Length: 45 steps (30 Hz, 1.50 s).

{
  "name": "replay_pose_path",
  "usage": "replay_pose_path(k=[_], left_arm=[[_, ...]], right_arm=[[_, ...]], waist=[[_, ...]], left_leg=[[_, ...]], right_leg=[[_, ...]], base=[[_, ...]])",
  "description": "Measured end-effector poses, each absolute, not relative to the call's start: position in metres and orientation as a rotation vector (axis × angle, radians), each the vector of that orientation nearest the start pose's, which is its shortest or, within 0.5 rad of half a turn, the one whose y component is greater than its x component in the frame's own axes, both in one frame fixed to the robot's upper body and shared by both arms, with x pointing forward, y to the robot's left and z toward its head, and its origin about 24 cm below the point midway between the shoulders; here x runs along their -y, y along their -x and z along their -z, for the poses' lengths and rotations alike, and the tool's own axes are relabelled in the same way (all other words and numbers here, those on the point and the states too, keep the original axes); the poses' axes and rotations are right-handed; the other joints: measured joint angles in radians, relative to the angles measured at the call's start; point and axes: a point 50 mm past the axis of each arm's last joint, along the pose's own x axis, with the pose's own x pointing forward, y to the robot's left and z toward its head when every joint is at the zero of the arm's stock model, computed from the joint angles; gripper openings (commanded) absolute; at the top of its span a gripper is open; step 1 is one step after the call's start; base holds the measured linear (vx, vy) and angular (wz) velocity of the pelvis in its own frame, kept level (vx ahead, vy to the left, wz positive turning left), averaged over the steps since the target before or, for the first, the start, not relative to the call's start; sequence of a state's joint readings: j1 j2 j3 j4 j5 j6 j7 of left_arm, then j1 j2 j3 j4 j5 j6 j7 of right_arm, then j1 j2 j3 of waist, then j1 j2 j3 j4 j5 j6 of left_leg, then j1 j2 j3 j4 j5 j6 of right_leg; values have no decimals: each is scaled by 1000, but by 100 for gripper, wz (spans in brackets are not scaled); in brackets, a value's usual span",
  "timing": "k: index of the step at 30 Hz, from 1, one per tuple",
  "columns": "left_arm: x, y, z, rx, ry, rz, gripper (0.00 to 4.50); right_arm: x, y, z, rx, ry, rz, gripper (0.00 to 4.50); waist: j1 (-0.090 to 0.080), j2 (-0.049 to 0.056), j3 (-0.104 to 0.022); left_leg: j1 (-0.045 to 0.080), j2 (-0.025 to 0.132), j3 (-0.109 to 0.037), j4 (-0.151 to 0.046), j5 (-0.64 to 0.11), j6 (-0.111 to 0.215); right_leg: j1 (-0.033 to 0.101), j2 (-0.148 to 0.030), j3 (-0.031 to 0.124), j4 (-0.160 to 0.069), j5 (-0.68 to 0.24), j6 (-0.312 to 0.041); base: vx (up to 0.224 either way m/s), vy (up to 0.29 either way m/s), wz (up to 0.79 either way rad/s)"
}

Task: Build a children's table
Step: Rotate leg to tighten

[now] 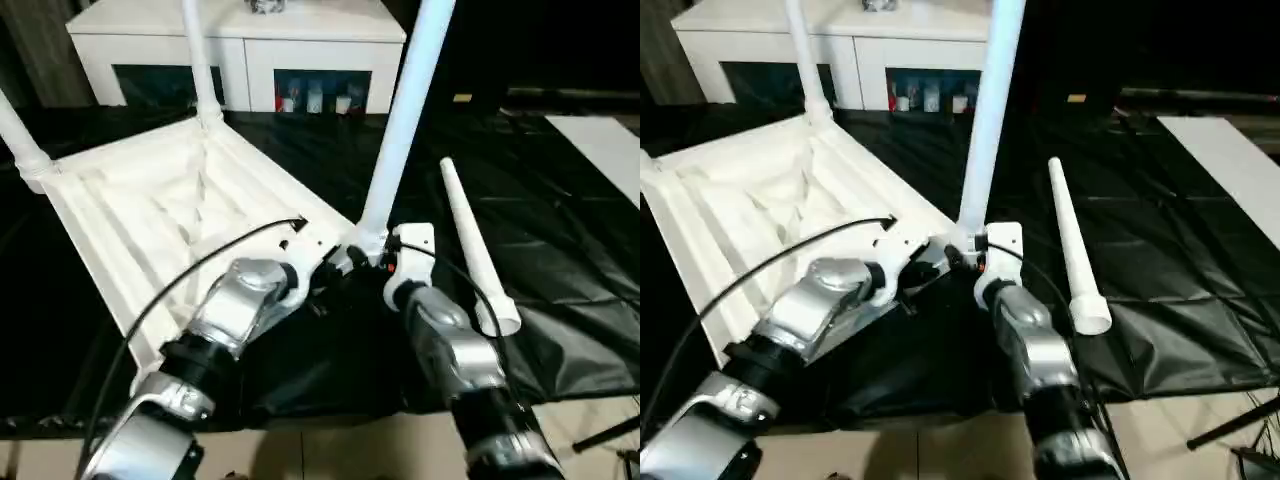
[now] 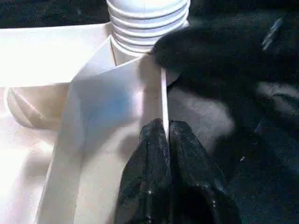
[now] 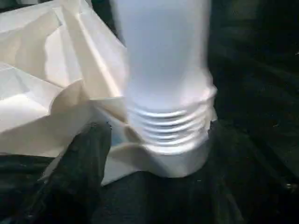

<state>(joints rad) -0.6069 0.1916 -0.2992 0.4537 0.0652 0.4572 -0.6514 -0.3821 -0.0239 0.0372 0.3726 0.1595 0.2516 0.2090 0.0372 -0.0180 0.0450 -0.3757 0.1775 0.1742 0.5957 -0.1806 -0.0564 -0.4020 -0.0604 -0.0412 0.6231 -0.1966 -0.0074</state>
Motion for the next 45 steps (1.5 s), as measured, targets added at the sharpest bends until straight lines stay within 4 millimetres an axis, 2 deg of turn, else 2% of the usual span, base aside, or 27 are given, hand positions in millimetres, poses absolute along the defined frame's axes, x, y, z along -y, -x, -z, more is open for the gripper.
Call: replay_pose_path(k=[4, 8, 12, 17, 21, 26, 27, 31, 32, 36, 42, 45], left_arm=[[-103, -326, -58, -469, -420, 917, 0], [-126, -313, -62, -485, -465, 1058, 0], [-146, -297, -65, -522, -509, 1236, 0], [-143, -290, -65, -548, -529, 1344, 0], [-140, -287, -65, -555, -534, 1384, 0], [-140, -286, -65, -558, -543, 1403, 0], [-140, -286, -65, -556, -543, 1405, 0], [-139, -286, -65, -556, -548, 1409, 0], [-139, -286, -66, -557, -553, 1409, 0], [-139, -287, -66, -560, -555, 1407, 0], [-139, -287, -66, -561, -555, 1410, 0], [-139, -287, -66, -561, -555, 1411, 0]], right_arm=[[129, -307, -51, -223, -4, -434, 428], [154, -285, -62, -241, 103, -659, 428], [163, -266, -71, -269, 157, -909, 428], [152, -256, -65, -328, 174, -1079, 428], [147, -255, -63, -339, 201, -1118, 428], [143, -267, -62, -328, 250, -1132, 428], [141, -268, -62, -320, 254, -1134, 403], [137, -270, -61, -320, 265, -1146, 389], [137, -270, -60, -319, 261, -1146, 360], [135, -270, -57, -322, 243, -1157, 341], [132, -270, -54, -317, 227, -1171, 278], [132, -270, -54, -317, 227, -1173, 271]], waist=[[8, 0, 0], [22, 1, 1], [32, 3, 2], [54, 4, 2], [53, 3, 2], [53, 2, 2], [54, 2, 2], [55, 1, 1], [55, 1, 1], [54, 1, 1], [54, 0, 1], [54, 0, 1]], left_leg=[[-1, 0, 0, -3, 0, 0], [-2, 0, 1, -7, -1, 1], [-2, 0, 1, -9, -1, 1], [1, -1, 2, -6, -1, 2], [3, -1, 3, -5, -1, 1], [4, 0, 3, -5, 0, 1], [3, 0, 3, -5, -1, 1], [2, 0, 3, -5, -1, 1], [3, 0, 3, -5, 0, 1], [3, 0, 3, -4, 0, 1], [3, 0, 3, -4, 0, 1], [3, 0, 3, -4, 0, 1]], right_leg=[[1, 0, 0, -6, 1, 1], [1, 0, -1, -12, 1, 1], [1, 0, -1, -13, 1, 2], [6, -1, 0, -12, 1, 1], [8, -1, 2, -11, 1, 1], [9, -1, 1, -10, 1, 2], [8, -1, 1, -11, 1, 2], [8, -1, 1, -11, 1, 2], [8, -1, 1, -10, 1, 2], [9, -1, 1, -10, 1, 2], [9, -1, 1, -10, 1, 2], [9, -1, 1, -10, 1, 2]], base=[[0, 0, 0], [0, 0, 0], [0, 0, 0], [0, 0, 0], [0, 0, 0], [0, 0, 0], [0, 0, 0], [0, 0, 0], [0, 0, 0], [0, 0, 0], [0, 0, 0], [0, 0, 0]])
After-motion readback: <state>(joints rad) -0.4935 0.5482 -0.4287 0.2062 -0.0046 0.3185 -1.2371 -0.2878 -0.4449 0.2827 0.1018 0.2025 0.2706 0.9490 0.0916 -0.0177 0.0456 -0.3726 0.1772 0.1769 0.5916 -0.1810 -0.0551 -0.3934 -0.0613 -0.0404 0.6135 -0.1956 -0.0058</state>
